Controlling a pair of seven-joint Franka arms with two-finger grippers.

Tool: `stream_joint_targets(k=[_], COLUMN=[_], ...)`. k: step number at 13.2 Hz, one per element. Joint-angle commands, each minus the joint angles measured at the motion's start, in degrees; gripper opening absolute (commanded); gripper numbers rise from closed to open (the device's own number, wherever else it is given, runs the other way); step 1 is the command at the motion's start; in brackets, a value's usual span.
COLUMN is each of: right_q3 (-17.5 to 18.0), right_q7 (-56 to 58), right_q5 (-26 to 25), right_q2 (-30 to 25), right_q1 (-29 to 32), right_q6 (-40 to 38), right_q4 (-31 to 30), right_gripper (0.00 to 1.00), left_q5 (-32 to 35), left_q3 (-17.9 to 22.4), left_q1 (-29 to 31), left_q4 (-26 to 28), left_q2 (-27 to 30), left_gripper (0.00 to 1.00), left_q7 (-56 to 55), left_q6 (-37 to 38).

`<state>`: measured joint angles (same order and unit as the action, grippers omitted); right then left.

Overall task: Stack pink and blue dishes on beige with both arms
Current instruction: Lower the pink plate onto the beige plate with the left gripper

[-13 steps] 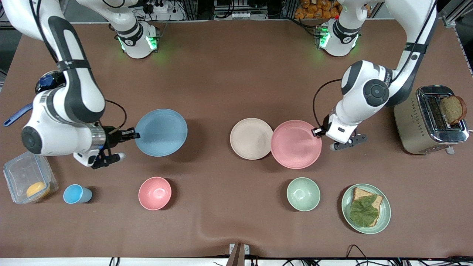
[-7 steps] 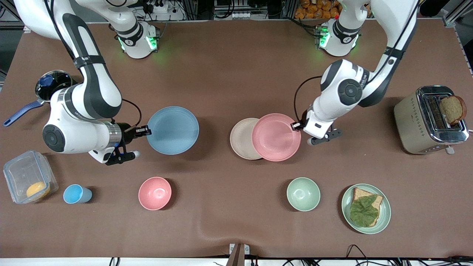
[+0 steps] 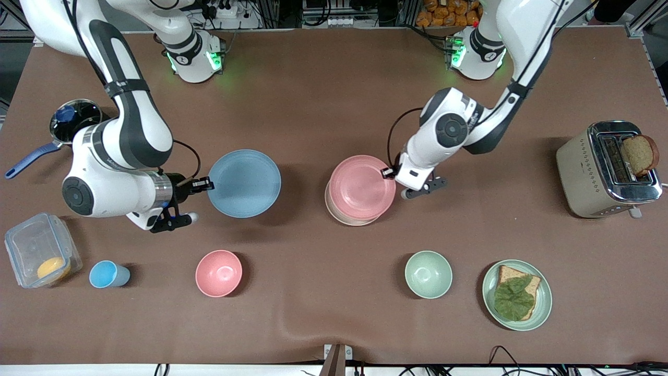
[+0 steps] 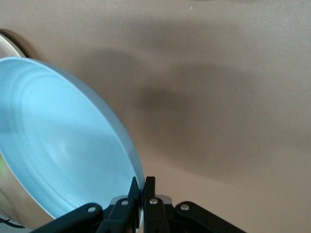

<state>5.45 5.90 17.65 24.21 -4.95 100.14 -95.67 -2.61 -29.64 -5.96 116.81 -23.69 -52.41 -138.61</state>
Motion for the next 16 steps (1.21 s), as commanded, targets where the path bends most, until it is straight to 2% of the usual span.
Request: stream_joint_targets(k=[1, 7, 9, 11, 16], right_q3=[-0.4, -0.4, -0.4, -0.4, -0.4], right_q7=[-0.8, -0.8, -0.8, -2.0, -2.8], right_q5=[1.2, 1.2, 1.2, 1.5, 1.9], right_q2=[-0.7, -0.5, -0.4, -0.3, -0.3], right_q1=[-0.4, -0.5, -0.7, -1.3, -2.3], right_q6=[0.0, 0.1, 0.2, 0.3, 0.3], right_q4=[-0.7, -0.8, -0.8, -0.8, -0.8], right_gripper=[0.00, 0.00, 0.00, 0.00, 0.00], left_q5=[-0.6, -0.5, -0.4, 1.9, 2.2], left_q3=[0.3, 0.3, 0.5, 0.5, 0.6], left_q1=[-0.7, -1.1, -2.3, -2.1, -1.8], left_q4=[0.1, 0.3, 0.3, 0.3, 1.1], left_q2=[0.3, -1.4, -2.8, -3.9, -4.1], left_gripper=[0.00, 0.00, 0.00, 0.00, 0.00], left_q7=[-1.2, -1.4, -4.1, -4.7, -5.1], left_q6=[-0.2, -1.9, -4.7, -5.0, -5.0])
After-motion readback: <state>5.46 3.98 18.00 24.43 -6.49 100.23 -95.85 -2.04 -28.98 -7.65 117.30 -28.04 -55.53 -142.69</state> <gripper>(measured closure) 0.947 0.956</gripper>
